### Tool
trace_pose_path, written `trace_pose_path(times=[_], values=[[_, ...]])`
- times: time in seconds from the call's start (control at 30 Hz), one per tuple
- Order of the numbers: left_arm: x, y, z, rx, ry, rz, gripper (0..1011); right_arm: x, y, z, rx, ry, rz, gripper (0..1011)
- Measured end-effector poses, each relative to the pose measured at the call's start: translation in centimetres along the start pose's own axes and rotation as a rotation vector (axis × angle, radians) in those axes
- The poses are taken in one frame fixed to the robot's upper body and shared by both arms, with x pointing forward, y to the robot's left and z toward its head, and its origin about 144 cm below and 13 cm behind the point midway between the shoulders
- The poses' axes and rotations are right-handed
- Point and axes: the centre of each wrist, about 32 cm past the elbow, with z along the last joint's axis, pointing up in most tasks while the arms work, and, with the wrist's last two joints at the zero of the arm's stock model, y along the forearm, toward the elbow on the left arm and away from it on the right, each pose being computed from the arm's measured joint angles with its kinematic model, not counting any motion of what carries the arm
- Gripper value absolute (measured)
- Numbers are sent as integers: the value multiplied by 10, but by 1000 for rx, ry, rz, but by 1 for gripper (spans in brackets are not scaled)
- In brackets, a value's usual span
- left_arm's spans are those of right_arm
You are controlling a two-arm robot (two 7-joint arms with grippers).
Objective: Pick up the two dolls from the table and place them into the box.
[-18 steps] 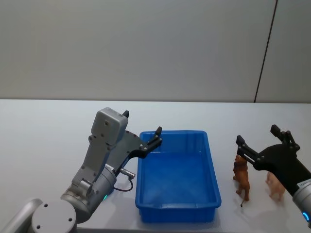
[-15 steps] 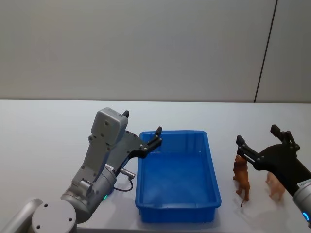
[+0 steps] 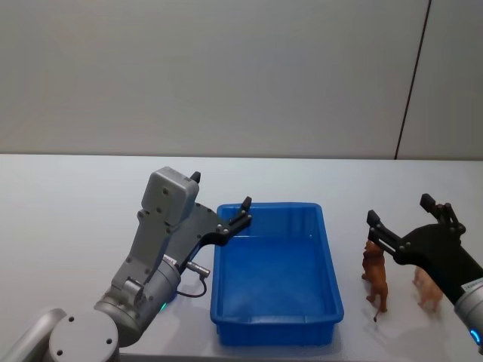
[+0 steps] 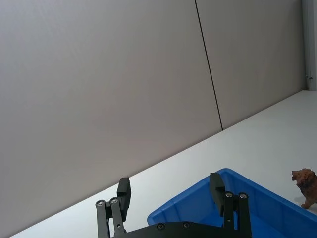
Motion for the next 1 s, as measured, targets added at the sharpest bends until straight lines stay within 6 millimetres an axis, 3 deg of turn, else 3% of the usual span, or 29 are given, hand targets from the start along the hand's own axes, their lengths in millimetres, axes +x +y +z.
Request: trace_pose_path(times=[0.5, 1.0], values=[[0, 0, 0, 0, 0, 0, 1002, 3, 1, 0, -7, -1, 0, 1001], [0, 0, 0, 0, 0, 0, 1002, 32, 0, -6, -89, -27, 1, 1001]])
